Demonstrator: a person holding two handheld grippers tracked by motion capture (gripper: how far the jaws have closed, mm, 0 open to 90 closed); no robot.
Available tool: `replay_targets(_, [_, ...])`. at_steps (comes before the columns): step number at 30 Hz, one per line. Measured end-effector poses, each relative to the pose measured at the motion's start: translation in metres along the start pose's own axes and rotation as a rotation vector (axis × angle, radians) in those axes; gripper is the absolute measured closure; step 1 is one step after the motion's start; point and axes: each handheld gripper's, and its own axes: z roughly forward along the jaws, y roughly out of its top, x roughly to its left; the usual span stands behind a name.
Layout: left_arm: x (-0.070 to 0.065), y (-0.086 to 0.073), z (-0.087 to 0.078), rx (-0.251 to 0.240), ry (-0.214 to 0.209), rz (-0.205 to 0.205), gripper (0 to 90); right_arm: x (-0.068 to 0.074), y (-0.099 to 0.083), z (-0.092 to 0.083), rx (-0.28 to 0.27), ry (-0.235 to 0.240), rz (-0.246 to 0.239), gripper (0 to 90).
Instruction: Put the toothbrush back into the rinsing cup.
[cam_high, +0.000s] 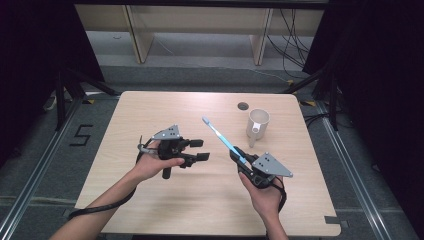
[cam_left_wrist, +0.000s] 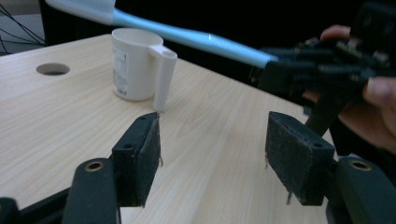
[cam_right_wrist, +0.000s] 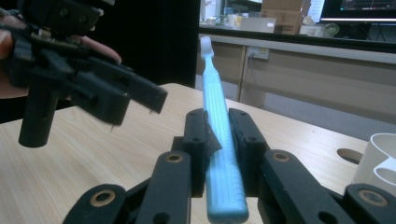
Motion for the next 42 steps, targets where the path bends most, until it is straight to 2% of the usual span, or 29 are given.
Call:
replay_targets(1, [0.0,0.003,0.001,-0.015,-0.004,-0.014,35.3,0.0,0.001,0.0,0.002,-0.012,-0.014,78.8])
replay_targets(3, [0.002,0.007,0.001,-0.042,-0.007,-0.031,35.3,0.001,0.001,0.001,-0.016,-0.007,-0.007,78.8])
replay_targets(4, [0.003,0.009,0.001,-0.057,0.001,-0.04,35.3,0.003,0.002,0.0,-0.008,-0.019,-0.009,78.8])
replay_targets(6, [0.004,0.01,0.001,-0.069,0.009,-0.045,35.9,0.003,0.003,0.0,-0.015,-0.005,-0.014,78.8])
replay_targets(7, [0.006,0.01,0.002,-0.084,0.013,-0.071,36.0,0.003,0.004,-0.002,-0.016,-0.012,-0.031,78.8])
replay_targets(8, [0.006,0.01,0.002,-0.084,0.013,-0.071,36.0,0.003,0.004,-0.002,-0.016,-0.012,-0.031,78.8])
replay_targets(9, [0.007,0.011,0.003,-0.091,0.012,-0.092,36.1,0.005,0.005,-0.002,-0.017,-0.009,-0.026,78.8])
replay_targets(12, [0.007,0.012,0.004,-0.094,0.011,-0.096,36.1,0.006,0.005,-0.001,-0.024,-0.016,-0.038,78.8])
replay_targets(13, [0.006,0.014,0.006,-0.1,0.005,-0.093,36.1,0.005,0.004,0.002,-0.028,-0.003,-0.066,78.8])
replay_targets(14, [0.005,0.015,0.006,-0.107,0.001,-0.098,36.1,0.007,0.004,0.002,-0.016,-0.001,-0.048,78.8])
replay_targets(15, [0.004,0.016,0.007,-0.112,-0.001,-0.105,36.1,0.006,0.004,0.002,-0.024,-0.002,-0.069,78.8])
replay_targets(17, [0.004,0.018,0.008,-0.118,-0.006,-0.111,36.1,0.008,0.003,0.003,-0.023,-0.003,-0.052,78.8])
replay_targets(21, [0.001,0.019,0.012,-0.12,-0.028,-0.127,36.2,0.008,0.005,0.004,-0.045,-0.01,-0.079,78.8])
replay_targets(23, [-0.001,0.019,0.013,-0.13,-0.038,-0.141,36.3,0.01,0.005,0.003,-0.027,-0.003,-0.058,78.8])
replay_targets(28, [-0.003,0.019,0.018,-0.136,-0.052,-0.158,37.0,0.012,0.004,0.003,-0.025,-0.005,-0.057,78.8])
replay_targets(29, [-0.004,0.018,0.019,-0.139,-0.059,-0.168,37.3,0.013,0.004,0.004,-0.035,-0.004,-0.041,78.7])
replay_targets(30, [-0.004,0.018,0.02,-0.14,-0.062,-0.173,37.4,0.011,0.005,0.004,-0.049,-0.007,-0.075,78.8])
replay_targets(31, [-0.004,0.018,0.021,-0.141,-0.063,-0.172,37.6,0.011,0.005,0.004,-0.05,-0.008,-0.078,78.8])
replay_targets(32, [-0.004,0.018,0.021,-0.141,-0.063,-0.172,37.9,0.013,0.004,0.005,-0.043,0.001,-0.052,78.7])
replay_targets(34, [-0.006,0.017,0.022,-0.145,-0.063,-0.177,38.4,0.012,0.004,0.005,-0.043,-0.001,-0.063,78.7])
replay_targets(35, [-0.006,0.017,0.022,-0.156,-0.055,-0.179,39.4,0.015,0.004,0.005,-0.035,-0.001,-0.033,78.7])
replay_targets(36, [-0.006,0.017,0.022,-0.156,-0.055,-0.179,40.4,0.013,0.004,0.006,-0.049,-0.008,-0.071,78.7])
replay_targets(37, [-0.005,0.017,0.022,-0.168,-0.048,-0.172,41.9,0.016,0.004,0.006,-0.043,0.004,-0.036,78.7])
replay_targets(38, [-0.005,0.017,0.022,-0.168,-0.048,-0.172,43.8,0.016,0.004,0.006,-0.043,0.004,-0.036,78.7])
replay_targets(39, [-0.005,0.017,0.022,-0.173,-0.043,-0.172,44.6,0.014,0.005,0.007,-0.056,-0.012,-0.071,78.7])
replay_targets(41, [-0.005,0.017,0.023,-0.18,-0.041,-0.185,45.5,0.015,0.006,0.008,-0.052,-0.006,-0.067,78.6])
replay_targets(42, [-0.005,0.017,0.023,-0.18,-0.041,-0.185,46.2,0.017,0.006,0.008,-0.037,0.007,-0.05,78.6])
